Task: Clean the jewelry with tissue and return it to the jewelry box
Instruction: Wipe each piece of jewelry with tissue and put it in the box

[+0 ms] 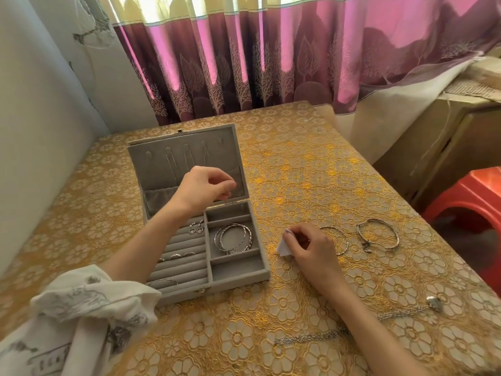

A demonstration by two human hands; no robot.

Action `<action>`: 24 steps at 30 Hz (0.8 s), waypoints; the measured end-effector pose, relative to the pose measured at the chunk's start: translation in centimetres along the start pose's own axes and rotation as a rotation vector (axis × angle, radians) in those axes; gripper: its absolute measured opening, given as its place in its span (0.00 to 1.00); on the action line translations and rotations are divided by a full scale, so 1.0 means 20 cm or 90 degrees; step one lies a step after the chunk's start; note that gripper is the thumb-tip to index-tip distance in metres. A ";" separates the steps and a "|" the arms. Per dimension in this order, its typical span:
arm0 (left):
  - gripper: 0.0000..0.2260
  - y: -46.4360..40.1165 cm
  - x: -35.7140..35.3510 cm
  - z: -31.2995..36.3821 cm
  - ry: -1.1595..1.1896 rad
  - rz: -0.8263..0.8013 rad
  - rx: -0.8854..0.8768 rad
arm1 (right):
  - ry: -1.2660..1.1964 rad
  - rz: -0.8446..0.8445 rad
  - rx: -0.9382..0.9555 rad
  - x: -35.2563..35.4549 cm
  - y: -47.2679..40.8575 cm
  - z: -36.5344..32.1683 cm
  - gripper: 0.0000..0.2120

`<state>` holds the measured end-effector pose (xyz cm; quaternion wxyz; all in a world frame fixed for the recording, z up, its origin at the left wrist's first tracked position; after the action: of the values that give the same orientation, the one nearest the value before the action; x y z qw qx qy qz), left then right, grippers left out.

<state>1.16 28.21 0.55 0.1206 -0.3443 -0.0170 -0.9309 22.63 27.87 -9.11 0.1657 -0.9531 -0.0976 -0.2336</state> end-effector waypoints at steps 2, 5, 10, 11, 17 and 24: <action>0.05 0.00 0.01 0.00 -0.004 0.003 -0.003 | -0.003 0.000 0.001 0.00 0.00 0.00 0.02; 0.05 0.01 0.01 -0.01 -0.073 -0.009 -0.023 | -0.005 -0.002 0.000 0.00 0.01 0.00 0.03; 0.05 0.04 -0.01 -0.11 -0.212 -0.025 -0.019 | -0.003 -0.002 0.002 0.00 0.00 0.00 0.05; 0.06 0.04 -0.01 -0.13 -0.230 -0.021 -0.019 | -0.002 -0.002 0.002 0.00 0.00 0.00 0.04; 0.09 0.05 -0.02 -0.18 -0.278 -0.003 -0.019 | 0.008 -0.005 0.006 0.00 0.01 0.00 0.05; 0.09 0.09 -0.06 -0.13 -0.271 0.016 -0.057 | 0.005 -0.013 0.002 0.00 0.01 -0.01 0.03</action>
<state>0.74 26.33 -2.34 0.1105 -0.5384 0.0034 -0.8354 22.59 27.58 -8.89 0.1654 -0.9509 -0.1069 -0.2388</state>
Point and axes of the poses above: each hand's wrist, its own y-axis away from the middle knuckle, its own x-axis out of the back of the hand, z = x × y, the point moved 5 cm from there along -y, towards the middle knuckle, and after that the axes turned 1 degree about -z, right-handed, at the moved point
